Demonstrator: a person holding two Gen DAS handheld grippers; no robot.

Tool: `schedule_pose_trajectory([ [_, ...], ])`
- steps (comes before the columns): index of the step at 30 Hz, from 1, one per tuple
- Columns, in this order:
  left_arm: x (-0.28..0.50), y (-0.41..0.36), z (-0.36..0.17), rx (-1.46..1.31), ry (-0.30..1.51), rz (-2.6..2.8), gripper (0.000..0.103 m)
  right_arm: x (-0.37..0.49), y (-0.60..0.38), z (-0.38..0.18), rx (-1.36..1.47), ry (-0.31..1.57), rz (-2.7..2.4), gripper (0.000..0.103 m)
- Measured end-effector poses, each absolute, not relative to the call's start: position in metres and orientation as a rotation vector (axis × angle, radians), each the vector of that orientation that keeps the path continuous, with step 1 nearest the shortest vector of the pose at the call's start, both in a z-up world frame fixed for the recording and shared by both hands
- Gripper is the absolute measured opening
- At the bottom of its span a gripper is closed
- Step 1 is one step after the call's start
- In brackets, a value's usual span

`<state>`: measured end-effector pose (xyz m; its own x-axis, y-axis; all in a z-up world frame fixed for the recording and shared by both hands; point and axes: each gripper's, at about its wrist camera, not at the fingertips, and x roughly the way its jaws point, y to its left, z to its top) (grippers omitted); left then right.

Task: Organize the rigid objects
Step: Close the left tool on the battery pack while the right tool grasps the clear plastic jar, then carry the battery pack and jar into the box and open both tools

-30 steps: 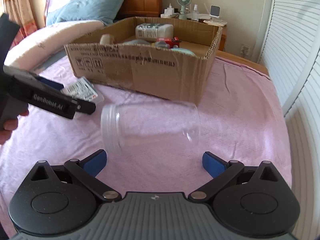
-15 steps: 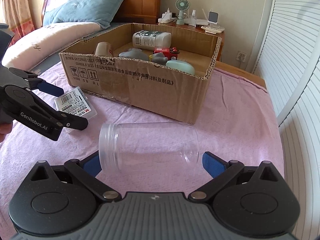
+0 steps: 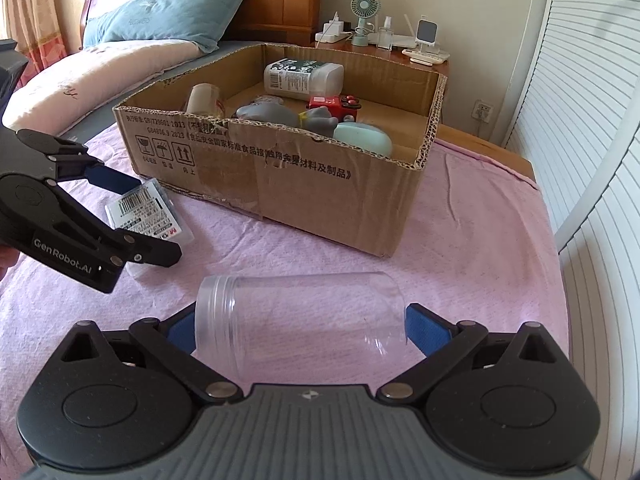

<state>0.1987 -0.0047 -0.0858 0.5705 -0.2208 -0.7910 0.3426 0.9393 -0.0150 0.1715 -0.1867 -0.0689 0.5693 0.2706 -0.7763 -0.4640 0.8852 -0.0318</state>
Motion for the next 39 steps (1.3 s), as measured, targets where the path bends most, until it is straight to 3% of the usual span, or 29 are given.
schedule_pose_trajectory([
  [3, 0.198, -0.005, -0.086, 0.144, 0.904, -0.328, 0.089, 0.17, -0.185, -0.066, -0.255, 0.866, 0.435, 0.095],
  [23, 0.194, 0.0, -0.078, 0.143, 0.967, -0.357, 0.089, 0.164, -0.18, -0.052, -0.298, 0.857, 0.421, 0.095],
  [39, 0.161, 0.014, -0.012, 0.158, 0.909, -0.478, 0.088, 0.147, -0.174, 0.003, -0.283, 0.782, 0.464, 0.095],
])
